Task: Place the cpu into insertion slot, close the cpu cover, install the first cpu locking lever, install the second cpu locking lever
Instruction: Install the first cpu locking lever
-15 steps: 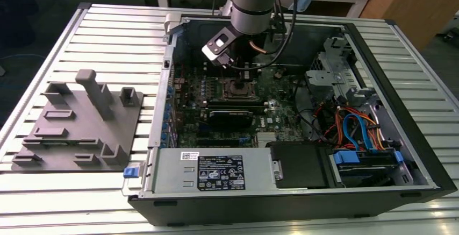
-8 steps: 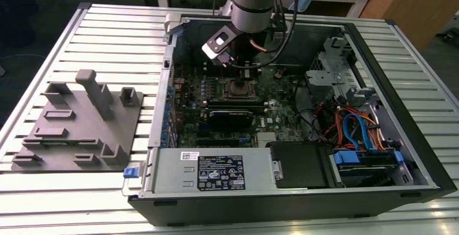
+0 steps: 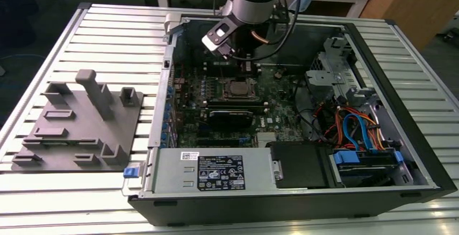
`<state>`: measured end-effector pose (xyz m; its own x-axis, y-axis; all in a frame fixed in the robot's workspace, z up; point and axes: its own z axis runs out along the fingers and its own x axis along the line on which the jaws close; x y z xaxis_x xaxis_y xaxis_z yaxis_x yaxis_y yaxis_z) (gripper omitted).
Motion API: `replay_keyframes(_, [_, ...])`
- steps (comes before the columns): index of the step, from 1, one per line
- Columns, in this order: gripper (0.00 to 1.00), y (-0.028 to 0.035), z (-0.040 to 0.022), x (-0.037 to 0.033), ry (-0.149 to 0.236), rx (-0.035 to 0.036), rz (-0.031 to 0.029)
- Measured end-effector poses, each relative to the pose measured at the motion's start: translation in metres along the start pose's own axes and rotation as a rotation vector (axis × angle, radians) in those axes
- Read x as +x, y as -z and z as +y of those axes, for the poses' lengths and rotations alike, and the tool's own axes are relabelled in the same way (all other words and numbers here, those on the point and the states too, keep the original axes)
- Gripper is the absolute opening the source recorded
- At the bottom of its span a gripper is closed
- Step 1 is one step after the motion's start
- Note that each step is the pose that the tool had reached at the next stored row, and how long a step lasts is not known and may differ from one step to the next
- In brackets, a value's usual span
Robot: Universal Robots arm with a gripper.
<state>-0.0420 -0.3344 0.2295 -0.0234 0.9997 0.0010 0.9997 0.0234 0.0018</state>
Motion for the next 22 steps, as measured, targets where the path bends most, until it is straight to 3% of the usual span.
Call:
replay_keyframes(10, [0.11,0.0257,0.0001,0.0000,0.000,0.0000,-0.0031])
replay_keyframes(22, [0.11,0.0263,0.0000,0.0000,0.005,0.0000,-0.0045])
